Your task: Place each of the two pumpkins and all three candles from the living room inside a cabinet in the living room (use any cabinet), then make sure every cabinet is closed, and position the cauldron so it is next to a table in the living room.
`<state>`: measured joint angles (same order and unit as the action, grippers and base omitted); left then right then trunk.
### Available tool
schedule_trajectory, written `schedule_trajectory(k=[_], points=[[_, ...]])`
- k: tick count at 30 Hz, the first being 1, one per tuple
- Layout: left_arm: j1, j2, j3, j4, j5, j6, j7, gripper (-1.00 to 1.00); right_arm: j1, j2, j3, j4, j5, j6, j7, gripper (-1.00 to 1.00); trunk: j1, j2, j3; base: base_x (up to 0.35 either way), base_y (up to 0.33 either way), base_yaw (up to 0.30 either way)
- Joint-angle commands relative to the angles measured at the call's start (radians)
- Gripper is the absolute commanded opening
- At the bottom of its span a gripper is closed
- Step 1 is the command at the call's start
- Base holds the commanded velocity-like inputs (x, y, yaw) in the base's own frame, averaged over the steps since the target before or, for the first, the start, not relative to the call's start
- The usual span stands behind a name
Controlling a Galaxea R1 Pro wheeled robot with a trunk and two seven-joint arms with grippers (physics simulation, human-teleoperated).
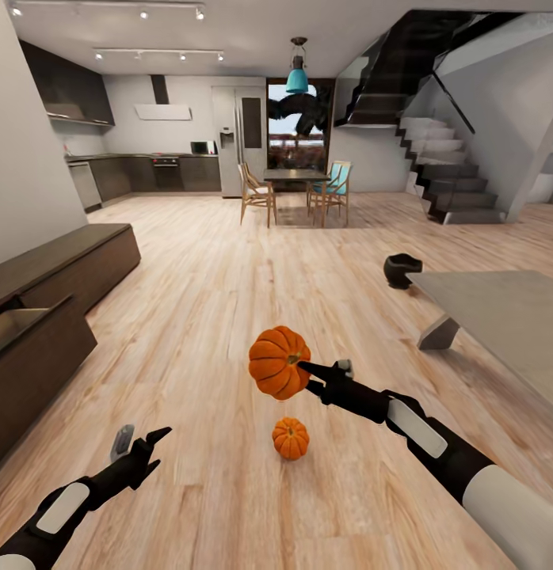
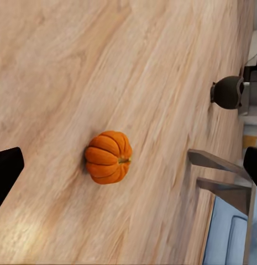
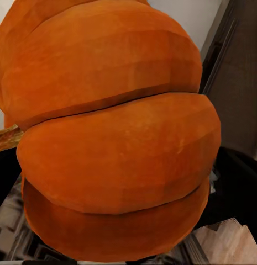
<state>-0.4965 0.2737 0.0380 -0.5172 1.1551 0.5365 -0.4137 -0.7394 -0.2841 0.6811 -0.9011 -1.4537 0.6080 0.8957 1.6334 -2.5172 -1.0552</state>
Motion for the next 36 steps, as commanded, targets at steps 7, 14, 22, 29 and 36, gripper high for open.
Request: schedule_trajectory(k=[7, 14, 22, 29, 36], points=[[0.0, 0.001, 0.003, 0.0, 0.005, 0.009, 0.0, 1.0, -0.001, -0.001, 0.003, 0.001, -0.016, 0.001, 0.0, -1.0, 0.0, 0.0, -0.001, 0.337, 0.078, -0.013], [0.0, 0.001, 0.002, 0.0, 0.007, 0.01, -0.021, 1.0, -0.001, -0.001, 0.003, 0.0, -0.017, 0.001, 0.001, -1.0, 0.0, 0.0, 0.005, 0.312, 0.14, -0.212], [0.0, 0.001, -0.034, 0.0, -0.007, 0.01, -0.168, 1.0, -0.001, -0.001, 0.003, 0.001, -0.017, 0.001, 0.002, -1.0, 0.0, 0.0, 0.013, 0.176, 0.057, -0.249], [0.0, 0.0, -0.038, 0.0, -0.008, 0.01, -0.172, 1.0, -0.001, -0.001, 0.003, 0.002, -0.017, 0.001, 0.002, -1.0, 0.0, 0.0, 0.019, -0.196, -0.207, -0.251], [0.0, -0.001, -0.04, 0.0, -0.006, 0.01, -0.171, 1.0, -0.001, -0.001, 0.003, 0.002, -0.017, 0.001, 0.002, -1.0, 0.0, 0.0, 0.021, -0.17, -0.202, -0.081]])
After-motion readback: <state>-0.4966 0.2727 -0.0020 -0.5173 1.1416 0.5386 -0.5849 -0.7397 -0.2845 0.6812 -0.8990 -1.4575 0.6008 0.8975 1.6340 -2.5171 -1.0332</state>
